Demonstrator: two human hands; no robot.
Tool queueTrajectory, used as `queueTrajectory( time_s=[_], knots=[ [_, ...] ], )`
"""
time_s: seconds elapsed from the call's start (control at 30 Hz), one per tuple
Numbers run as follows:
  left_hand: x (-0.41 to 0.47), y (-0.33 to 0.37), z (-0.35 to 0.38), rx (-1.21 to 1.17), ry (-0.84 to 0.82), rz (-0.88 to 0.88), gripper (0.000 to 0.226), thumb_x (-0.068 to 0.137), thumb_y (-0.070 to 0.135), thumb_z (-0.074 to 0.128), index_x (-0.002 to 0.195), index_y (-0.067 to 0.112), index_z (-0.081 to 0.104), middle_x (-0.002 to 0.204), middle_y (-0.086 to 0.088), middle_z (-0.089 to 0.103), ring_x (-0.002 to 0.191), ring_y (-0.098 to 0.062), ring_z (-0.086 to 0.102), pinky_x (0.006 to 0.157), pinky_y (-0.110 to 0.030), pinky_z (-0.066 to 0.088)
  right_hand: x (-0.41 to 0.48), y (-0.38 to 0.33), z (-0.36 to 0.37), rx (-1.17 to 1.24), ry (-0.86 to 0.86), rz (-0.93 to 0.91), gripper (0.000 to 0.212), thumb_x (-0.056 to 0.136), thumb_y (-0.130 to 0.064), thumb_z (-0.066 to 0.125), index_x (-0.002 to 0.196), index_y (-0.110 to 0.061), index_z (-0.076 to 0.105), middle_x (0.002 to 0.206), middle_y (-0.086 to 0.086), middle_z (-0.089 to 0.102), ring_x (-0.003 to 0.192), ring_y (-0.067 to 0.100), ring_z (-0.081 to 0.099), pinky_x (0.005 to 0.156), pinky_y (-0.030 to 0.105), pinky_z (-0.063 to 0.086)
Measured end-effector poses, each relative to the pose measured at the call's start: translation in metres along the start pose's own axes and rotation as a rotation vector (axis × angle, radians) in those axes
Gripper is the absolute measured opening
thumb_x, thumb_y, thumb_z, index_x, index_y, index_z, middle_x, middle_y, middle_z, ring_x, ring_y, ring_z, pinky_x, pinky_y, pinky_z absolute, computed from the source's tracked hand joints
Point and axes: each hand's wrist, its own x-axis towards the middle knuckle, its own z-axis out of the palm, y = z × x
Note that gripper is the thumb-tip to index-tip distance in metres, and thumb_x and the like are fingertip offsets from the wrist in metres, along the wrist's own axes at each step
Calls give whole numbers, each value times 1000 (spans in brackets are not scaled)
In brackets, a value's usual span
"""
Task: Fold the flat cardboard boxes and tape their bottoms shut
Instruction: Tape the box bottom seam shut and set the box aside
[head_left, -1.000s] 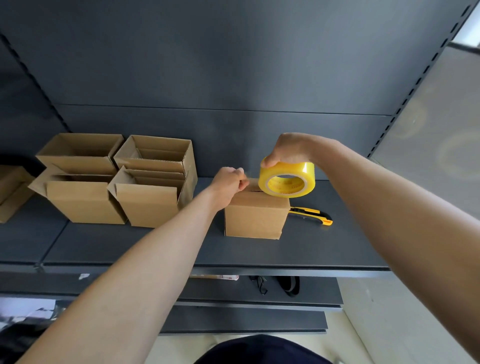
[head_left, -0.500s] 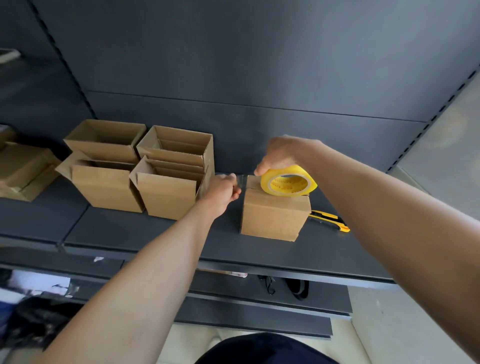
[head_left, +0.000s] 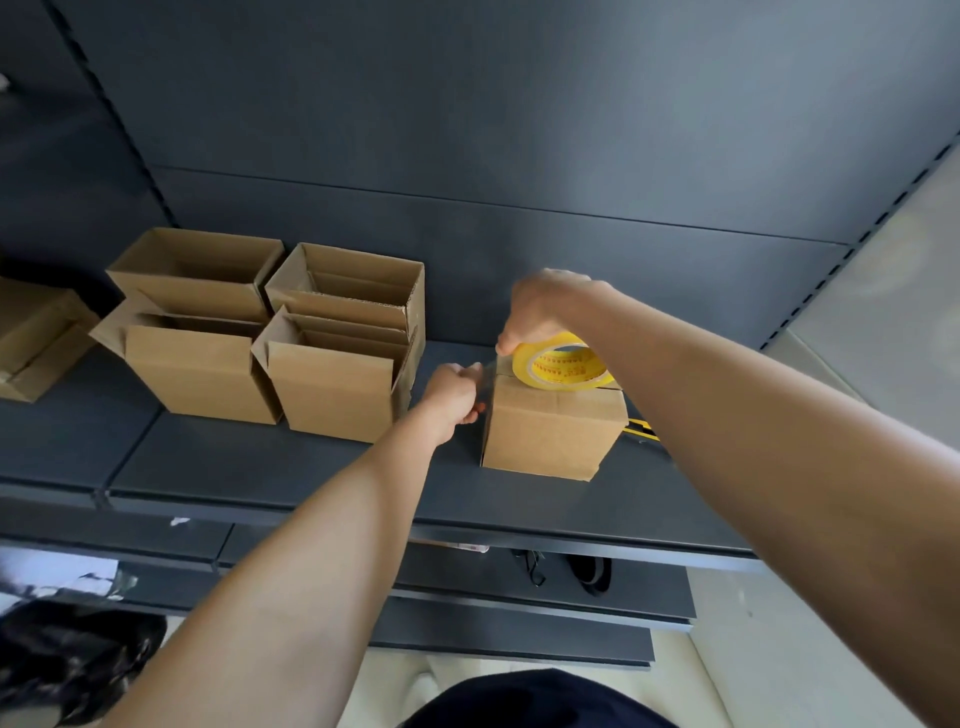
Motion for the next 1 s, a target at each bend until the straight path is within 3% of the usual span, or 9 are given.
queueTrajectory(
  time_s=[0.17, 0.27, 0.33, 0.37, 0.47, 0.6, 0.7, 0.83, 1.0],
  knots=[
    [1, -6, 10, 45, -21, 27, 34, 99, 40, 43, 82, 11, 49, 74, -7, 51, 58, -14, 45, 48, -23, 36, 8, 1, 4, 10, 37, 18, 43, 80, -49, 68, 108, -17, 60, 88, 0, 54, 86, 25, 54, 73, 30, 47],
    [0, -6, 8, 135, 31, -9, 52, 93, 51, 49, 118, 5, 49, 96, -16, 60, 59, -15, 52, 45, -23, 39, 11, 4, 6, 10, 50, 32, 34, 80, -48, 69, 94, -20, 55, 73, -3, 49, 83, 25, 55, 69, 29, 45],
    [-3, -12, 4, 222, 37, -40, 67, 90, 50, 55, 135, 6, 33, 117, -15, 57, 78, -21, 61, 58, -28, 50, 12, 7, 7, 13, 51, 38, 35, 78, -48, 70, 91, -20, 55, 70, -3, 48, 82, 26, 55, 68, 29, 45],
    [-2, -16, 4, 261, 42, 5, 60, 91, 42, 57, 134, 8, 32, 124, -14, 55, 92, -25, 61, 71, -32, 53, 13, 8, 6, 16, 54, 38, 35, 78, -48, 70, 91, -20, 55, 70, -3, 48, 82, 26, 55, 68, 29, 45],
    [-7, -8, 3, 165, -22, 204, 40, 91, 6, 48, 130, 12, 40, 131, -8, 49, 110, -17, 49, 88, -28, 38, 14, 10, 6, 22, 47, 34, 35, 78, -49, 70, 91, -20, 54, 70, -4, 48, 82, 25, 55, 68, 30, 44],
    [-15, 16, 2, -44, -423, 261, 71, 58, 15, 56, 128, 15, 43, 133, -8, 47, 127, -22, 39, 107, -39, 29, 16, 9, 5, 18, 32, 28, 36, 78, -50, 69, 88, -18, 55, 70, -3, 50, 81, 23, 57, 68, 29, 46],
    [-18, 23, 2, 207, -633, 229, 94, 64, 17, 67, 146, 27, 23, 150, 3, 29, 137, -18, 26, 116, -38, 18, 15, 11, 4, 24, 15, 35, 39, 76, -52, 72, 89, -18, 56, 72, -3, 52, 81, 24, 58, 68, 29, 47],
    [-21, 24, 6, 691, -473, 327, 113, 75, 40, 77, 151, 30, -6, 158, 10, -5, 145, -18, 11, 115, -38, 19, 15, 15, 4, 34, 10, 36, 39, 76, -50, 71, 91, -18, 57, 73, -3, 51, 81, 24, 57, 67, 28, 45],
    [-14, 15, 11, 718, -468, 367, 117, 77, 48, 73, 150, 28, -16, 153, 14, -17, 147, -16, 2, 116, -41, 15, 13, 21, 1, 65, -17, 16, 38, 80, -53, 61, 81, -15, 56, 75, -1, 53, 76, 22, 56, 67, 28, 43]
  ],
)
